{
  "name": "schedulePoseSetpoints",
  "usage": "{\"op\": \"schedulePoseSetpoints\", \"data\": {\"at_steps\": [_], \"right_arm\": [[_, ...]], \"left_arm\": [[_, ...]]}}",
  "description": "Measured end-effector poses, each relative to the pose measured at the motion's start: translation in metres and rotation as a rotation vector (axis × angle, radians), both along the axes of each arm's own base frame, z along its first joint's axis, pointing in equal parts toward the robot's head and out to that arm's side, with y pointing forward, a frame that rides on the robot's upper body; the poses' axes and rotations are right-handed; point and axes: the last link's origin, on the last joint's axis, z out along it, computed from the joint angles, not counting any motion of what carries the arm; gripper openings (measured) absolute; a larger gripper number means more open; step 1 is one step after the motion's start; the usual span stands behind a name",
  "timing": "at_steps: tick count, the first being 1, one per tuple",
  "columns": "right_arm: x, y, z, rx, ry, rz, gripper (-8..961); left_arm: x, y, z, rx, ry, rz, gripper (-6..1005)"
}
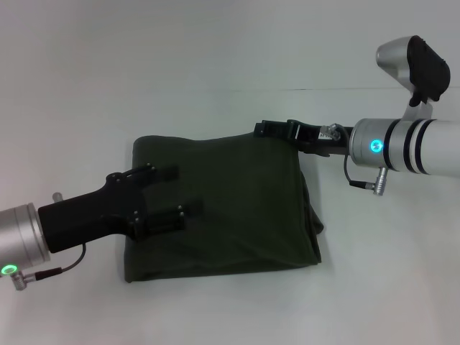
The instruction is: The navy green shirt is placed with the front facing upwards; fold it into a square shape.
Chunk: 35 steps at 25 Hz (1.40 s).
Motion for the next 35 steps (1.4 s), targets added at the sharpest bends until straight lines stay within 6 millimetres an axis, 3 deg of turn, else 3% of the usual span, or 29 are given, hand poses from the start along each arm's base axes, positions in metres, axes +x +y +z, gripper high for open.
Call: {"op": "schedulePoseSetpoints", "data": {"at_steps": [9, 17, 21, 29, 35], "right_arm": [[-0.003, 0.008, 0.007, 0.051, -0.009, 0.022, 899], [0.024, 0.011, 0.046, 0.164, 0.014, -0.001, 900], [0.025, 0.009, 0.054, 0.140, 0.027, 0.026, 899], [0.010, -0.015, 0.050, -0.019, 0.069, 0.217, 899], [0.018, -0.034, 0.047, -0.133, 0.082, 0.229, 897]], "left_arm": [[-0.001, 0.001, -0.002, 0.001, -0.003, 0.020, 878], [-0.007, 0.008, -0.006, 0.035, 0.008, 0.081, 877], [-0.006, 0.011, -0.005, 0.050, -0.002, 0.092, 877], [-0.010, 0.012, 0.003, 0.076, -0.004, 0.099, 877], [-0.018, 0.007, 0.010, 0.097, 0.008, 0.115, 877]]}}
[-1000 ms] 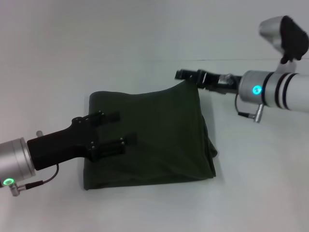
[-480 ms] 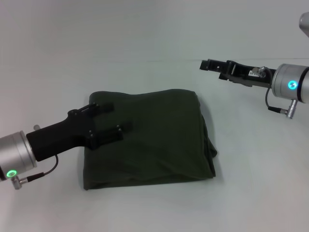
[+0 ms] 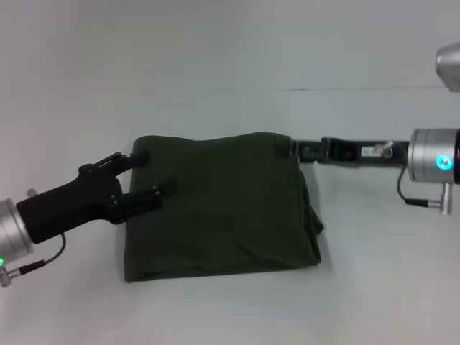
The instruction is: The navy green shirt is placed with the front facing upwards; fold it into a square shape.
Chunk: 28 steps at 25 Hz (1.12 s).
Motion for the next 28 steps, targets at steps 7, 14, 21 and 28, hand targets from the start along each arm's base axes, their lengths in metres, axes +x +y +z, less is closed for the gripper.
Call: {"op": "schedulePoseSetpoints", "data": {"at_steps": [7, 14, 21, 28], "right_arm": [[0.013, -0.021, 0.014, -0.099, 0.038, 0.007, 875], [0.033, -0.037, 0.016, -0.174, -0.001, -0.045, 842], [0.035, -0.042, 0.008, -0.200, -0.011, -0.058, 810], [0.026, -0.038, -0.005, -0.190, -0.017, -0.054, 777]], "left_arm": [[-0.006, -0.004, 0.003, 0.019, 0.005, 0.015, 877], [-0.008, -0.007, 0.003, 0.020, 0.008, 0.020, 878], [-0.009, -0.007, 0.002, 0.022, 0.008, 0.024, 878], [-0.009, -0.006, 0.001, 0.022, 0.008, 0.025, 876]]}}
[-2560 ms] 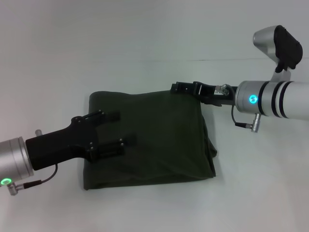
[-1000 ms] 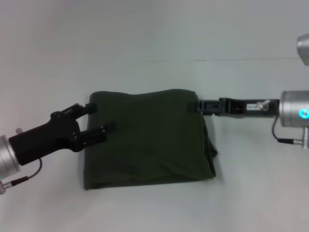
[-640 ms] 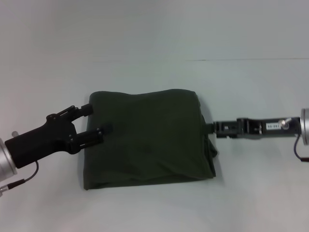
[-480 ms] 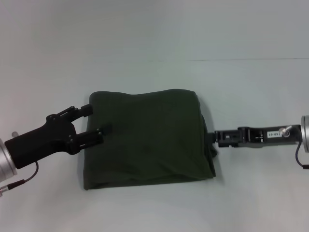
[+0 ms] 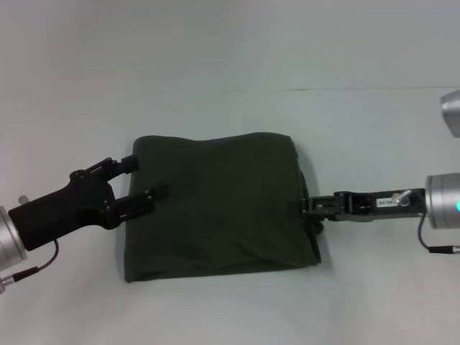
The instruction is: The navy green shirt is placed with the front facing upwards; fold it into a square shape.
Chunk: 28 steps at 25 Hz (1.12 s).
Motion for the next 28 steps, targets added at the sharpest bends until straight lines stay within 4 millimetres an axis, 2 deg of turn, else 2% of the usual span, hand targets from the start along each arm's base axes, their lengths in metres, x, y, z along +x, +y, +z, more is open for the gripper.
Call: {"op": "schedulePoseSetpoints", "data": {"at_steps": [10, 18, 24, 28], "right_arm": [[-0.005, 0.004, -0.018, -0.017, -0.070, -0.027, 730], [-0.011, 0.009, -0.018, 0.000, -0.063, -0.012, 570], [-0.010, 0.010, -0.018, 0.011, -0.069, -0.015, 317], [-0.007, 0.011, -0.016, 0.032, -0.072, -0.009, 80]], "left_arm": [[0.000, 0.001, -0.001, -0.001, 0.007, 0.001, 875], [0.000, 0.001, -0.001, 0.002, 0.013, -0.005, 874], [0.000, 0.001, -0.001, 0.005, 0.009, -0.003, 874], [0.000, 0.001, -0.001, 0.005, 0.008, -0.004, 873]]}}
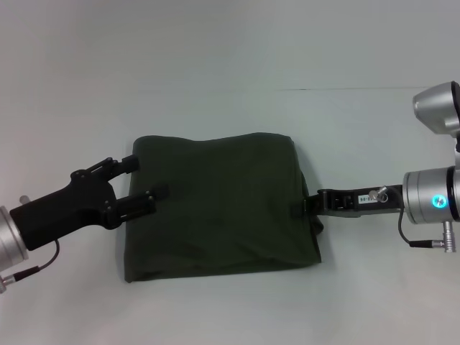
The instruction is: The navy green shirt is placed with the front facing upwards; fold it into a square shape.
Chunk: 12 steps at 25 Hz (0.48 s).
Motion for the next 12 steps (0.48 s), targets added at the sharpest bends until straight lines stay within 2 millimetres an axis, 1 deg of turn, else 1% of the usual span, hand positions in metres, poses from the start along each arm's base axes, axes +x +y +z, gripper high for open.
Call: {"op": "schedulePoseSetpoints", "data": {"at_steps": [7, 12], "right_arm": [[0.003, 0.001, 0.008, 0.036, 0.028, 0.008, 15], [0.006, 0.000, 0.010, 0.036, 0.025, 0.003, 39]], "left_arm": [[0.001, 0.000, 0.000, -0.001, -0.001, -0.002, 873], [0.001, 0.001, 0.000, 0.000, -0.002, -0.003, 874]]}}
